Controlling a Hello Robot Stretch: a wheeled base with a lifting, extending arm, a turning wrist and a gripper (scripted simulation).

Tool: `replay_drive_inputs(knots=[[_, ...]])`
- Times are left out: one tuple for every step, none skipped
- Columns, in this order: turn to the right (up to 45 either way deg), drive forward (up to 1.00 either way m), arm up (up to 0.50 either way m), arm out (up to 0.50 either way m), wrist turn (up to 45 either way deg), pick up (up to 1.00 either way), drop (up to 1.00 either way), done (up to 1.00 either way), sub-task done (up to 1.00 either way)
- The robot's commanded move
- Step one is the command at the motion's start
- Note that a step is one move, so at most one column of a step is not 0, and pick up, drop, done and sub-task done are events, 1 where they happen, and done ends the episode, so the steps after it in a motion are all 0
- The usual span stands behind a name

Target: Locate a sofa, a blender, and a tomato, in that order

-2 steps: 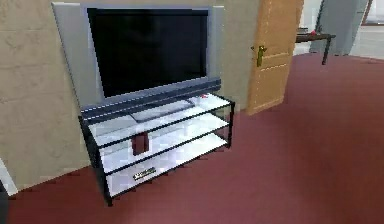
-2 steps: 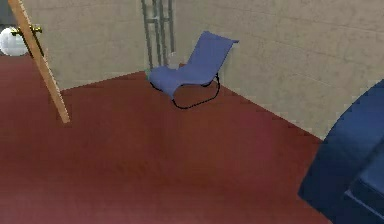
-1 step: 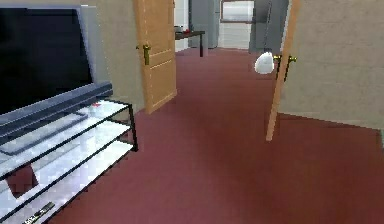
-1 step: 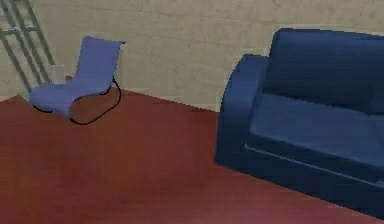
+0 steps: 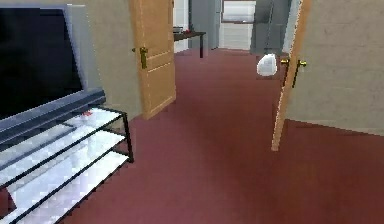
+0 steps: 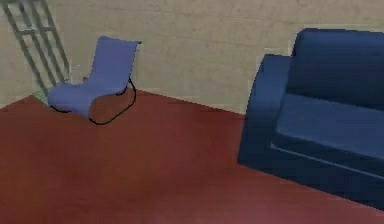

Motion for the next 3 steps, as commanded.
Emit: replay_drive_inputs(knots=[[3.0, 0.00, 0.00, 0.00, 0.0, 0.00, 0.00, 0.00, 0.00], [0.0, 1.00, 0.00, 0.00, 0.0, 0.00, 0.00, 0.00, 0.00], [0.0, 1.00, 0.00, 0.00, 0.0, 0.00, 0.00, 0.00, 0.00]])
